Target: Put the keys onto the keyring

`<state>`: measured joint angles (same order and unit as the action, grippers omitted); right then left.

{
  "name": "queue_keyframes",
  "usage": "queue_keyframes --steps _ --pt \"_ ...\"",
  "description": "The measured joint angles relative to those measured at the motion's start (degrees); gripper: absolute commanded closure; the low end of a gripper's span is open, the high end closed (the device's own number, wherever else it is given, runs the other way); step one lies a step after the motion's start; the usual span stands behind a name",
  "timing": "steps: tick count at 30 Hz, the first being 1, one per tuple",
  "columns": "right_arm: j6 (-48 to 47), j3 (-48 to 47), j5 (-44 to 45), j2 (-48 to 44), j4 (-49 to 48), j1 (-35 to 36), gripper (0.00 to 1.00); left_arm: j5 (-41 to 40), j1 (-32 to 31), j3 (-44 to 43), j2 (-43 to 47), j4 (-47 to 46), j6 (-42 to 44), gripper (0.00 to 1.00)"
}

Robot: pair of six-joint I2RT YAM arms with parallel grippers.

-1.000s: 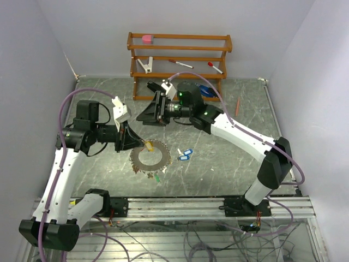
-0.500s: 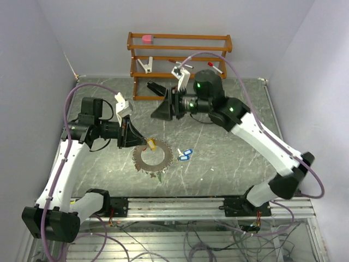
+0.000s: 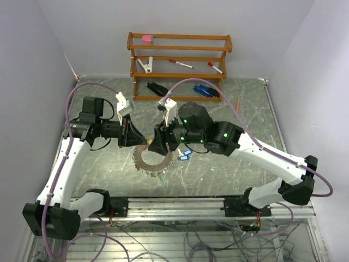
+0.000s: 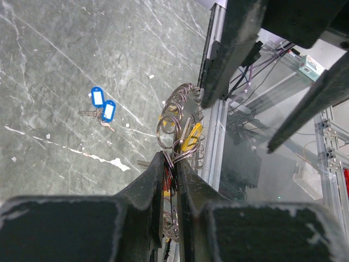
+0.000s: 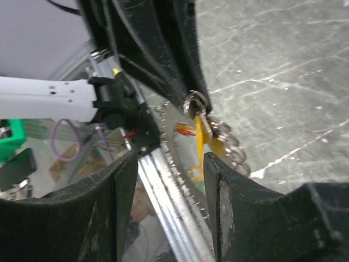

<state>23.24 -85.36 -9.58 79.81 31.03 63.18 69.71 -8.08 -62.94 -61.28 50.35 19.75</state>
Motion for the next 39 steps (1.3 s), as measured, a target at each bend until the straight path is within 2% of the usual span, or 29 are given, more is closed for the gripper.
queue_keyframes --steps 13,39 --pt "-9.92 0.02 10.71 -0.44 -0.55 0.07 0.47 0.17 0.00 0.00 0.09 0.22 0.15 0.93" --pt "-16.04 -1.09 9.38 4.42 -0.61 0.94 0.48 0.50 0.00 0.00 0.09 0.61 0.42 0.93"
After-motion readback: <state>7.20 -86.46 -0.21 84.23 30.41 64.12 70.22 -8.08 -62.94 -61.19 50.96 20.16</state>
